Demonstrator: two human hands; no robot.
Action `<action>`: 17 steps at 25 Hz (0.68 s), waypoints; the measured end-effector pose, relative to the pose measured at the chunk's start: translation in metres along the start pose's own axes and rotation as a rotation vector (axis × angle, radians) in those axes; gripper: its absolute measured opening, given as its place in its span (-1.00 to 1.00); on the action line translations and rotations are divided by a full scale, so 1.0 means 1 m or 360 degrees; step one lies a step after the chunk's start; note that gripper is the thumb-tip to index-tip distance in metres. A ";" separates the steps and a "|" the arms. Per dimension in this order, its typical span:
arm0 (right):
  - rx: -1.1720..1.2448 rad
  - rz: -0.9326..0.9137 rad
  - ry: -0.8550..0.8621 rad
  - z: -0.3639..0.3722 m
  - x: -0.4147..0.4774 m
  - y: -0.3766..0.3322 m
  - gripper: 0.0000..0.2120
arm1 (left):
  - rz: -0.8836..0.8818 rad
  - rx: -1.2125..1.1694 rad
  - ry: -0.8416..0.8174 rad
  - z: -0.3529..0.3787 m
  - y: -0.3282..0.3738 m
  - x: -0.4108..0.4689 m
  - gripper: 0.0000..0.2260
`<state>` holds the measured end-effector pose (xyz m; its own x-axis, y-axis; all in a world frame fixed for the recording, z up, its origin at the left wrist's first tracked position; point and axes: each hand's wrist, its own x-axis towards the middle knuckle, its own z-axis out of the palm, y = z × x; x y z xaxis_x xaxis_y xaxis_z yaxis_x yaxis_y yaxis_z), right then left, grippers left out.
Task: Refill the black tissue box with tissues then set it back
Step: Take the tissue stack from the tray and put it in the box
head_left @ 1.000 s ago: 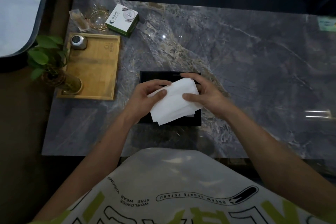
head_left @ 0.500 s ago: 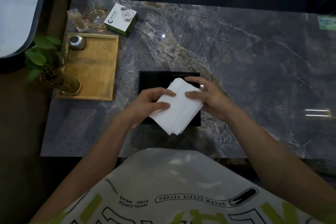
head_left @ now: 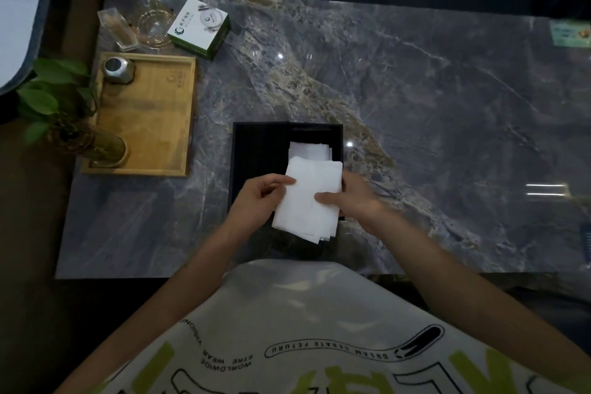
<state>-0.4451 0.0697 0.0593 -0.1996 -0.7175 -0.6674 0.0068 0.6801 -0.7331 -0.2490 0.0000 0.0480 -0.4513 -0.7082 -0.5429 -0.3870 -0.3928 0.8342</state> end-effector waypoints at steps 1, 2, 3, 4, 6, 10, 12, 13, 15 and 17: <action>-0.0114 -0.0021 0.0030 0.000 0.001 0.001 -0.69 | 0.0004 0.0111 0.0015 0.001 -0.001 0.000 -0.77; -0.0208 -0.0037 0.0050 0.000 0.003 0.003 -0.65 | 0.0018 0.0211 0.0026 0.001 -0.001 0.001 -0.78; -0.0267 -0.0046 0.0065 0.000 0.004 0.003 -0.62 | 0.0035 0.0289 0.0040 0.003 0.000 0.002 -0.79; -0.0295 -0.0044 0.0092 0.000 0.006 0.003 -0.60 | 0.0057 0.0355 0.0062 0.004 0.002 0.003 -0.81; -0.0311 -0.0018 0.0184 0.000 0.011 0.003 -0.57 | 0.0089 0.0440 0.0105 0.010 0.007 0.007 -0.83; -0.0387 -0.0079 0.0375 -0.003 0.018 0.001 -0.61 | 0.0109 0.0565 0.0127 0.020 0.014 0.015 -0.74; -0.0407 -0.0154 0.0427 -0.005 0.021 -0.002 -0.62 | 0.0082 0.0640 0.0112 0.023 0.016 0.021 -0.67; -0.0453 -0.0204 0.0444 -0.006 0.022 -0.004 -0.62 | 0.0049 0.0676 0.0092 0.025 0.017 0.024 -0.64; -0.0583 -0.0319 0.0466 -0.007 0.024 -0.008 -0.56 | -0.0009 0.0724 0.0018 0.029 0.018 0.028 -0.59; -0.0717 -0.0408 0.0463 -0.006 0.026 -0.011 -0.48 | -0.0030 0.0793 -0.0050 0.034 0.018 0.032 -0.54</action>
<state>-0.4561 0.0444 0.0507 -0.4008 -0.8396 -0.3667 -0.4808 0.5334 -0.6959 -0.2979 -0.0094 0.0423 -0.4617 -0.6825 -0.5666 -0.7290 -0.0719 0.6807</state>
